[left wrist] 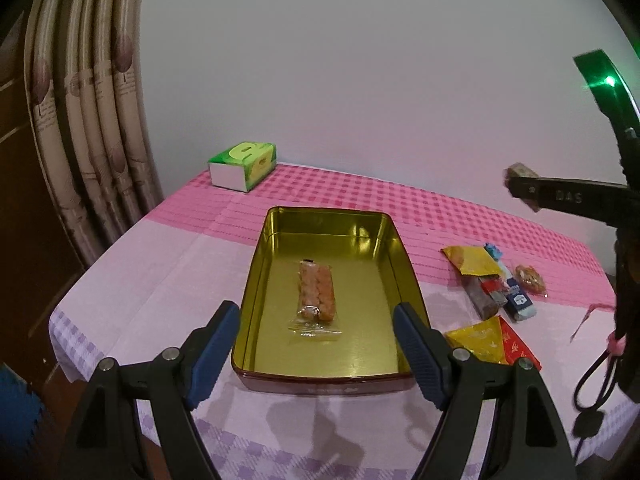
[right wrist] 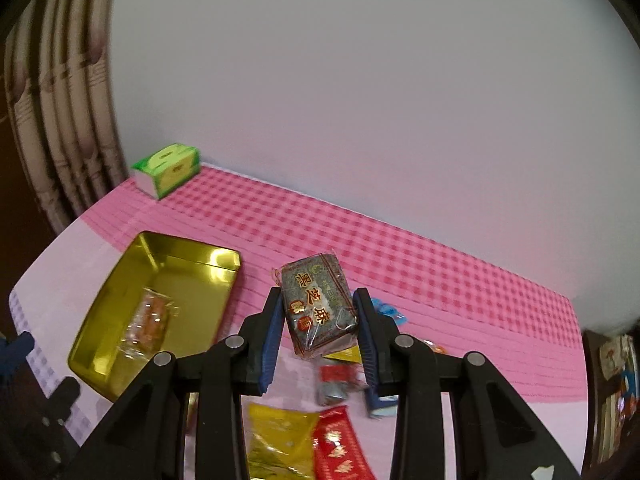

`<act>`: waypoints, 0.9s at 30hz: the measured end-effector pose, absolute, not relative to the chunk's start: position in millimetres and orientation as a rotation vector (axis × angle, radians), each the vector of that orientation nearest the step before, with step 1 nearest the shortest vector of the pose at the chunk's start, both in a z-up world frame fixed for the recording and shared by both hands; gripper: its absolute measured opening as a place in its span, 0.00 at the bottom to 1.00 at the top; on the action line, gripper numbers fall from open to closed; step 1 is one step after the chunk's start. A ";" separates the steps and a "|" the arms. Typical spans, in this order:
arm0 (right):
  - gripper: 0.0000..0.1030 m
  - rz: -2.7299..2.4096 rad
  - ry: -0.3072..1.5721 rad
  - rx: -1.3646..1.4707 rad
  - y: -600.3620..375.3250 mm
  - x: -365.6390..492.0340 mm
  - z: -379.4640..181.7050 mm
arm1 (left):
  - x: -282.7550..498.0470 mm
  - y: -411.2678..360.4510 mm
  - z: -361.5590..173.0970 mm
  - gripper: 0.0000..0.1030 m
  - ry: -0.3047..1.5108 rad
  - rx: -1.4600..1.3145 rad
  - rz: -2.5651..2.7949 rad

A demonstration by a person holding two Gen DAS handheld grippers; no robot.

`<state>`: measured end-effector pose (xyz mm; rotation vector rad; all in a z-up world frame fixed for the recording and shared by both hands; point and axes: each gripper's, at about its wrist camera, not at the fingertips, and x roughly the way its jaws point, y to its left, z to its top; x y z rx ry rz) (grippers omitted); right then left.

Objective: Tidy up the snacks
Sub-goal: 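Carry the brown packet into the gold tin and open the right gripper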

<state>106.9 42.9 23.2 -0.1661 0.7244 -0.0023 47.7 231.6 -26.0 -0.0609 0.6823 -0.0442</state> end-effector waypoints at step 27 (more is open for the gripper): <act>0.31 0.215 0.813 -0.341 182.3 143.3 -27.6 | 29.0 258.3 -44.4 0.78 0.757 -0.163 0.256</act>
